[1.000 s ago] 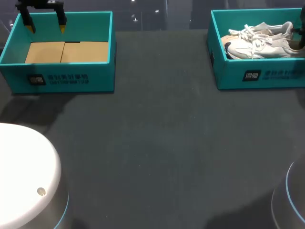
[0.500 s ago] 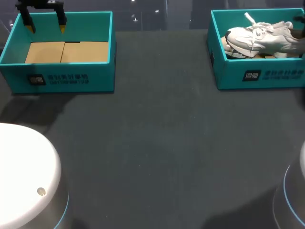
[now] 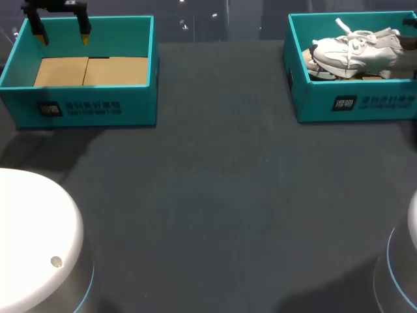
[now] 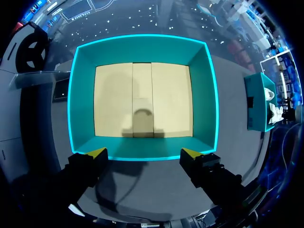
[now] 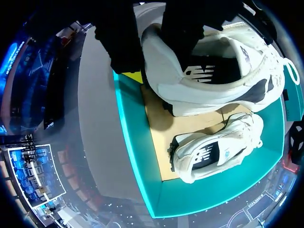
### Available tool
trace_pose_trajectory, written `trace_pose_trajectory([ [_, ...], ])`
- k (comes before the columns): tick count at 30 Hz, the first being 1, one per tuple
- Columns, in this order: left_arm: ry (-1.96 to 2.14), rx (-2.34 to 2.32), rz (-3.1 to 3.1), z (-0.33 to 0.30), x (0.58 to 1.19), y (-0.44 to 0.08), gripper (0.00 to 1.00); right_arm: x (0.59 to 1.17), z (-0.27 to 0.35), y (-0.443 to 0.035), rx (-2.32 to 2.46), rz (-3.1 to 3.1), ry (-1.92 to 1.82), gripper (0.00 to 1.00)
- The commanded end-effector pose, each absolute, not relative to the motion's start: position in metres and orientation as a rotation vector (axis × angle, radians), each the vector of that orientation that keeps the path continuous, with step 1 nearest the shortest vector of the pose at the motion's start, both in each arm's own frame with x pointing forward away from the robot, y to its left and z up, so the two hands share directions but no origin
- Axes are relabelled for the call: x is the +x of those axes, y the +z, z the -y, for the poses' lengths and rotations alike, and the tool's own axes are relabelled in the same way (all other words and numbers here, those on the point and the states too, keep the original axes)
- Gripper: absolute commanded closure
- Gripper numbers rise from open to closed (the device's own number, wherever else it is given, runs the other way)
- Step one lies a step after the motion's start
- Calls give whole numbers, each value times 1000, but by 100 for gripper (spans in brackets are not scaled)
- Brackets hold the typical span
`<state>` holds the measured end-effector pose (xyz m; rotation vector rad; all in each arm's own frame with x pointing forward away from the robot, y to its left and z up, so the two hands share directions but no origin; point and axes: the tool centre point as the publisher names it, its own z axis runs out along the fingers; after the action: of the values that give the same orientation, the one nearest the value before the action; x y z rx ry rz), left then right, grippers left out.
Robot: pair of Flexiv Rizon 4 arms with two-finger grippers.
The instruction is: Take the shoe out of the shoebox, open the shoe tongue, remove and reinsert the insole, then place the shoe into the shoebox
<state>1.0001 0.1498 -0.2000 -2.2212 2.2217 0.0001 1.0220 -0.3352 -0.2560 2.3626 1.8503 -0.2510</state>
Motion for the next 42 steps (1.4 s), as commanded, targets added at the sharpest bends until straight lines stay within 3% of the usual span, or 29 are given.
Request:
trace_pose_trajectory([
  [1, 0, -2221, -2222, -150, 1000, -200, 0, 1023, 340, -225, 2369, -1827, -273, 100],
  [11, 0, -2221, -2222, -150, 1000, -200, 0, 1013, 330, -176, 2345, -1786, -278, 100],
  [22, 0, -2221, -2222, -150, 1000, -200, 0, 966, 278, -129, 2285, -1793, -219, 100],
  [42, 0, -2221, -2222, -150, 1000, -200, 0, 876, 131, -120, 2242, -1680, -250, 100],
])
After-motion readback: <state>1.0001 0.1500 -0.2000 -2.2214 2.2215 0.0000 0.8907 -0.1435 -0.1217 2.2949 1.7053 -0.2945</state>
